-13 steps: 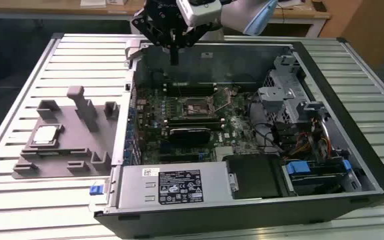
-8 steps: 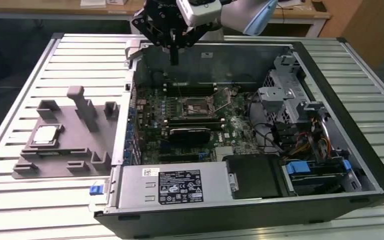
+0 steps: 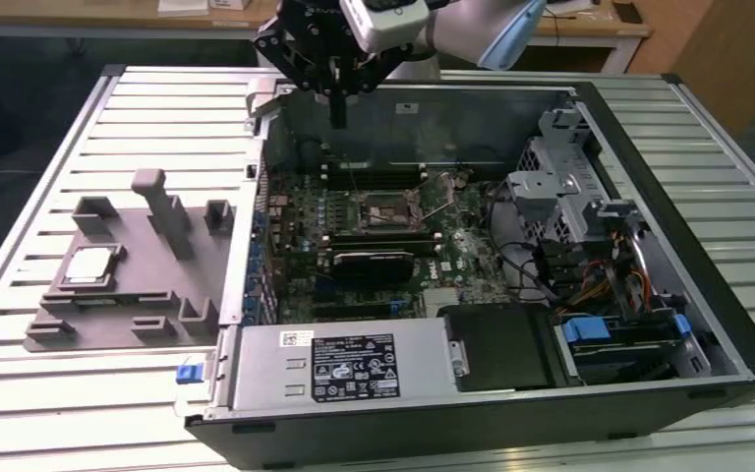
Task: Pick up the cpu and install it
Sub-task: 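Reach for the cpu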
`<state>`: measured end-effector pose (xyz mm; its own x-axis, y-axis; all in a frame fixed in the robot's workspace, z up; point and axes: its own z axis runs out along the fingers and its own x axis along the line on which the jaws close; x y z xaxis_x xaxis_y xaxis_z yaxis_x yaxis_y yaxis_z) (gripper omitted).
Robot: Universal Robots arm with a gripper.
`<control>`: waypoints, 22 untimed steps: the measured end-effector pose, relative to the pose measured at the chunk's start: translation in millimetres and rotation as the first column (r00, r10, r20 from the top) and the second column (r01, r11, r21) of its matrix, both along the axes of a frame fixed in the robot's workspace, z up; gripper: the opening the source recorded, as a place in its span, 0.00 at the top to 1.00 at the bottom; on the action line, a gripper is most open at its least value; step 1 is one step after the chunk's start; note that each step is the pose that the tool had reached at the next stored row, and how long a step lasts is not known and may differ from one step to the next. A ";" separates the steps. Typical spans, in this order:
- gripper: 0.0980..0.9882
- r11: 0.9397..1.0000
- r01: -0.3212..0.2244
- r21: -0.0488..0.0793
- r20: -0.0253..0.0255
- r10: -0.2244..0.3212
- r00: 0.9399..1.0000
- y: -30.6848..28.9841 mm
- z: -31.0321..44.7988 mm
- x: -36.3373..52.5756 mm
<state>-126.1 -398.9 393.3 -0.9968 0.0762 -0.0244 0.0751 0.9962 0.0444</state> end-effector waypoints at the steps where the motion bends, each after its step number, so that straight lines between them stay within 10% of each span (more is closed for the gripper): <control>1: 0.99 1.000 0.000 0.000 0.000 0.000 1.000 0.0 0.0 -0.7; 22: 0.99 1.000 0.000 0.000 0.001 0.000 1.000 0.0 0.0 -22.7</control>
